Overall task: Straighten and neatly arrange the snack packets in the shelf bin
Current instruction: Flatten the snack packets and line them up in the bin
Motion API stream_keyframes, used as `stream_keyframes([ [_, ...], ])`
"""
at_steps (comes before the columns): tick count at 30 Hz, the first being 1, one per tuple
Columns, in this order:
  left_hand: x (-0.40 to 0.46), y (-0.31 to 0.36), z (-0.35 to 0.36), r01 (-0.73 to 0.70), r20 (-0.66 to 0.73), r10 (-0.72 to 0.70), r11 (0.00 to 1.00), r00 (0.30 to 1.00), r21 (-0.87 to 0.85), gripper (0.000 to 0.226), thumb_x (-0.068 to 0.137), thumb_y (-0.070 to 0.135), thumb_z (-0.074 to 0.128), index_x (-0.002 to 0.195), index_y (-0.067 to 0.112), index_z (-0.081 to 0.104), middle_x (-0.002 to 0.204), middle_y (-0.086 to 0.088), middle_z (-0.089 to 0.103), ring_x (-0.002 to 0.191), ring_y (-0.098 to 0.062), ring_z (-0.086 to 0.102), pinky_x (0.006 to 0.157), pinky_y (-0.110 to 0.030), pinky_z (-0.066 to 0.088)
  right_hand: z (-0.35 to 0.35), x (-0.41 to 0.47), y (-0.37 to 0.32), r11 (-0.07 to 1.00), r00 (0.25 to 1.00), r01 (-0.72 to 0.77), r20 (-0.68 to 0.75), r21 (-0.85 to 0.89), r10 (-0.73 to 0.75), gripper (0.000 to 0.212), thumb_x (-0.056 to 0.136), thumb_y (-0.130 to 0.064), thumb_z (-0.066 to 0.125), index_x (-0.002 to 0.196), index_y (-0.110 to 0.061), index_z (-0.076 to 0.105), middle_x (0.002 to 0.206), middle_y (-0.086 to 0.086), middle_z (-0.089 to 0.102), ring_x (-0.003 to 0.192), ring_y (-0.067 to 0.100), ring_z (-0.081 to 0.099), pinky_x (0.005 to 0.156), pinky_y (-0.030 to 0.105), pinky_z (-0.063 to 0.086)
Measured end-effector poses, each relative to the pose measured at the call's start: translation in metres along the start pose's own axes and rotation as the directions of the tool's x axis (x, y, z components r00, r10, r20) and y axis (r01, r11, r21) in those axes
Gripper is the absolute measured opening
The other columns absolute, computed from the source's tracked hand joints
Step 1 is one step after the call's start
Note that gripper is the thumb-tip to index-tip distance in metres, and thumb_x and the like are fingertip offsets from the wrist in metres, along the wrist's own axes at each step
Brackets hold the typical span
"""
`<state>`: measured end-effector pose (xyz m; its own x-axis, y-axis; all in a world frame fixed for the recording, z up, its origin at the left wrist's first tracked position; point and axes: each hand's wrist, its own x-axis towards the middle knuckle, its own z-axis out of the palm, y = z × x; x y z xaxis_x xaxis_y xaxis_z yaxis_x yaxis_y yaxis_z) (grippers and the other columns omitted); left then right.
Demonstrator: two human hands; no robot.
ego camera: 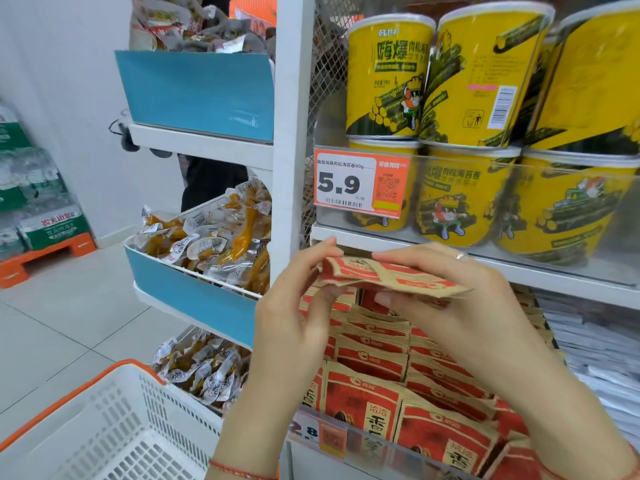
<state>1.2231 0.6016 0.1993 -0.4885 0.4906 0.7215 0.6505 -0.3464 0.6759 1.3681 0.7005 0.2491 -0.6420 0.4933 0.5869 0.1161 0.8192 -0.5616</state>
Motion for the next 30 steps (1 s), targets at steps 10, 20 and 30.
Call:
stream_keyframes([
  [10, -0.003, -0.009, 0.008, 0.054, 0.372, -0.363, 0.774, 0.854, 0.631, 0.042, 0.103, 0.04, 0.036, 0.144, 0.033, 0.043, 0.145, 0.015, 0.046, 0.141, -0.011, 0.027, 0.115, -0.034, 0.019, -0.021, -0.002, 0.031, 0.957, 0.988, -0.147, 0.006, -0.25, 0.153, 0.027, 0.073, -0.053, 0.063, 0.093, -0.037, 0.074, 0.073, -0.024, 0.069, 0.071, -0.004, 0.062, 0.067, 0.013, 0.046],
  [20, -0.001, -0.013, 0.012, -0.023, 0.468, -0.421, 0.724, 0.777, 0.689, 0.044, 0.104, 0.038, 0.031, 0.146, 0.031, 0.042, 0.147, 0.013, 0.046, 0.139, -0.009, 0.034, 0.12, -0.037, 0.012, 0.005, 0.009, 0.057, 0.853, 0.92, -0.274, 0.137, -0.444, 0.367, 0.023, 0.088, -0.049, 0.06, 0.074, -0.03, 0.063, 0.058, -0.006, 0.059, 0.054, 0.007, 0.054, 0.051, 0.022, 0.039],
  [30, -0.002, -0.012, 0.008, 0.002, 0.473, -0.427, 0.744, 0.771, 0.668, 0.044, 0.104, 0.039, 0.034, 0.146, 0.03, 0.041, 0.147, 0.011, 0.046, 0.137, -0.01, 0.036, 0.119, -0.036, 0.02, 0.0, 0.008, 0.055, 0.754, 0.923, -0.235, 0.102, -0.614, 0.371, 0.029, 0.095, -0.04, 0.051, 0.117, -0.027, 0.067, 0.104, -0.004, 0.071, 0.094, 0.015, 0.064, 0.083, 0.031, 0.051],
])
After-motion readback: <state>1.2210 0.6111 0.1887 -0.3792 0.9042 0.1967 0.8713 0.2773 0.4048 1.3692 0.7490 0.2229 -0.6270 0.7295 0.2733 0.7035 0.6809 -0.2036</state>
